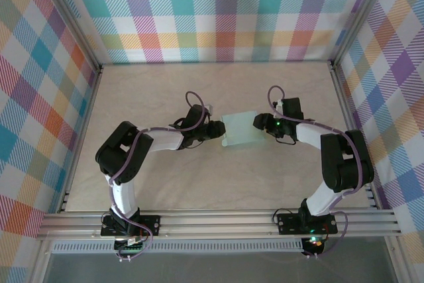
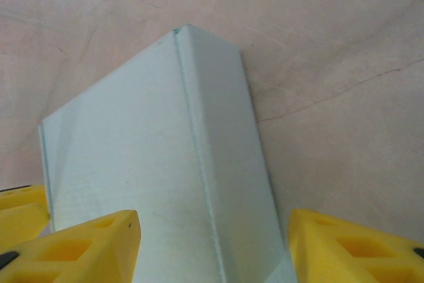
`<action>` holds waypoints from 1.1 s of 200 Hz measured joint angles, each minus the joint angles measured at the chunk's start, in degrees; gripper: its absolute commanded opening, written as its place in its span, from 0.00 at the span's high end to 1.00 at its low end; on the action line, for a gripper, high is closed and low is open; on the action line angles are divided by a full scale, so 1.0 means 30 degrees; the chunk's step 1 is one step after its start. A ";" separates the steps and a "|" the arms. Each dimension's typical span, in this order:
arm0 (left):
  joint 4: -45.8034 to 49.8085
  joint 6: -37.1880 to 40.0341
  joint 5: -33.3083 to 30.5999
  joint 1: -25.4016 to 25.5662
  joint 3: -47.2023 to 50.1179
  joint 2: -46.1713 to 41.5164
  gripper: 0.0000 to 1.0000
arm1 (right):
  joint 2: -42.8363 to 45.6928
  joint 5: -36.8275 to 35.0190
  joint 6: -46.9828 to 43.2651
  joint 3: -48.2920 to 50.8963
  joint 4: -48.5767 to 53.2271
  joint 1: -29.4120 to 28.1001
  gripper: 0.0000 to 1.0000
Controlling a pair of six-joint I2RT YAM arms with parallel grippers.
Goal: Fold the paper box
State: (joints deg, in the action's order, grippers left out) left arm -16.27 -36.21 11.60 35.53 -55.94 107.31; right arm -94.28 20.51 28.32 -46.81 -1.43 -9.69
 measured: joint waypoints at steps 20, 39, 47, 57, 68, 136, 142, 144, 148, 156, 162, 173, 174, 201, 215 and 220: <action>-0.0146 -0.0080 0.0240 -0.0058 0.0131 0.0000 0.62 | 0.0000 0.0568 0.0204 0.0036 -0.0248 0.0138 0.39; -0.0313 -0.0146 0.0503 -0.0226 0.0248 0.0007 0.62 | 0.0000 0.1013 0.0364 0.0073 -0.0401 0.0372 0.39; -0.0510 -0.0160 0.0634 -0.0306 0.0357 0.0007 0.62 | 0.0000 0.1195 0.0423 0.0073 -0.0459 0.0474 0.39; -0.0714 -0.0182 0.0780 -0.0423 0.0503 0.0007 0.63 | 0.0000 0.1413 0.0430 0.0073 -0.0568 0.0590 0.38; -0.0947 -0.0233 0.0918 -0.0532 0.0627 0.0007 0.63 | 0.0000 0.1588 0.0430 0.0109 -0.0750 0.0641 0.38; -0.2200 -0.0656 0.1486 -0.0925 0.1392 0.0000 0.64 | -0.0452 0.3330 0.0984 0.0342 -0.1654 0.0998 0.33; -0.2200 -0.0656 0.1486 -0.0925 0.1392 0.0000 0.64 | -0.0576 0.3548 0.1013 0.0335 -0.1734 0.0998 0.35; -0.2200 -0.0656 0.1486 -0.0925 0.1392 0.0000 0.64 | -0.0627 0.3621 0.0984 0.0335 -0.1756 0.0998 0.35; -0.2200 -0.0656 0.1494 -0.0925 0.1392 0.0000 0.64 | -0.0714 0.3774 0.1013 0.0335 -0.1785 0.0998 0.36; -0.2200 -0.0656 0.1494 -0.0925 0.1392 0.0000 0.64 | -0.0911 0.4124 0.1071 0.0313 -0.1821 0.0998 0.37; -0.2200 -0.0656 0.1494 -0.0925 0.1392 0.0000 0.64 | -0.1137 0.4415 0.1071 0.0291 -0.1887 0.0998 0.37; -0.2200 -0.0656 0.1494 -0.0925 0.1392 0.0000 0.64 | -0.1545 0.4940 0.1144 0.0248 -0.2055 0.0998 0.37; -0.2200 -0.0656 0.1494 -0.0925 0.1392 0.0000 0.64 | -0.1596 0.5005 0.1144 0.0240 -0.2069 0.0998 0.37; -0.2419 -0.0656 0.1472 -0.0925 0.1515 0.0000 0.65 | -0.2237 0.6171 0.1457 0.0204 -0.2397 0.0998 0.37; -0.2586 -0.0656 0.1450 -0.0925 0.1617 0.0000 0.65 | -0.2317 0.6732 0.1661 0.0204 -0.2841 0.0991 0.39; -0.2630 -0.0656 0.1428 -0.0933 0.1647 0.0000 0.65 | -0.2331 0.6943 0.1778 0.0204 -0.3002 0.0998 0.40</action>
State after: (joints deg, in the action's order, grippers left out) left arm -24.16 -38.17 15.88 32.73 -51.00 107.31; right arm -101.27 41.34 33.65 -46.19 -10.44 -6.70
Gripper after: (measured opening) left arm 0.354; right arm 0.621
